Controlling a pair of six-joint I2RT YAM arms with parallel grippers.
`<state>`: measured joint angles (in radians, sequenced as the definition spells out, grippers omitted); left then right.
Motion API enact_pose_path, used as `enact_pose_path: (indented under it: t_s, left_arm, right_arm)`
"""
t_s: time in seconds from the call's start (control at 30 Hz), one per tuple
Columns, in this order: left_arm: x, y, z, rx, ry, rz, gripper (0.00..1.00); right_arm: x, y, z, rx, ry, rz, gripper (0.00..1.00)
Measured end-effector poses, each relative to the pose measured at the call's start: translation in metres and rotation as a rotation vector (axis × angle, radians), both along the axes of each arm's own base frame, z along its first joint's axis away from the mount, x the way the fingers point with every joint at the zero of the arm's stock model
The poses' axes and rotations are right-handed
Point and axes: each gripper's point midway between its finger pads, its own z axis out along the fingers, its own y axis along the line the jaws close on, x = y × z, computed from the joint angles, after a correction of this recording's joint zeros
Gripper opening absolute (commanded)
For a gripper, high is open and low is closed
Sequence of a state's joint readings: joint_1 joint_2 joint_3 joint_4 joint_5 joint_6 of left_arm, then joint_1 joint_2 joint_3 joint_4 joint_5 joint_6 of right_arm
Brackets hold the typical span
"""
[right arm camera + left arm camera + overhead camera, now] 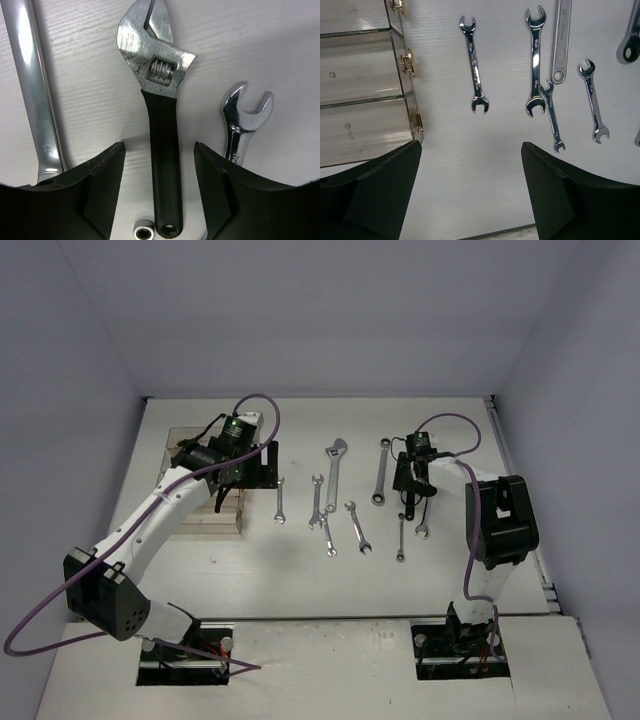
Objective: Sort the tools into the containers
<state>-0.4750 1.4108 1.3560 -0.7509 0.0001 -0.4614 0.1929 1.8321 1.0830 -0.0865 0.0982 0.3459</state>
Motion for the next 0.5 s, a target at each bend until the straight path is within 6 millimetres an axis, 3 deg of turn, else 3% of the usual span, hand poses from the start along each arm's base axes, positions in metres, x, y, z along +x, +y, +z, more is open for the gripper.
enact_pose_path:
  t_s: [0.1,0.13,0.37,0.5]
  left_arm:
    - [0.0,-0.001,-0.001,0.002,0.003,-0.003,0.78]
    - [0.0,-0.001,-0.002,0.002,0.004,-0.003,0.78]
    - [-0.002,-0.013,-0.007,-0.007,0.022,-0.039,0.78]
    - [-0.002,-0.035,-0.008,-0.059,0.026,-0.096,0.78]
  right_arm:
    - [0.004,-0.001,-0.001,0.002,-0.006,0.002,0.06]
    - [0.006,-0.001,-0.001,0.004,-0.01,0.002,0.0]
    - [0.007,0.0,0.0,0.006,-0.008,0.027,0.0]
    - [0.006,0.002,0.002,0.012,-0.009,0.04,0.0]
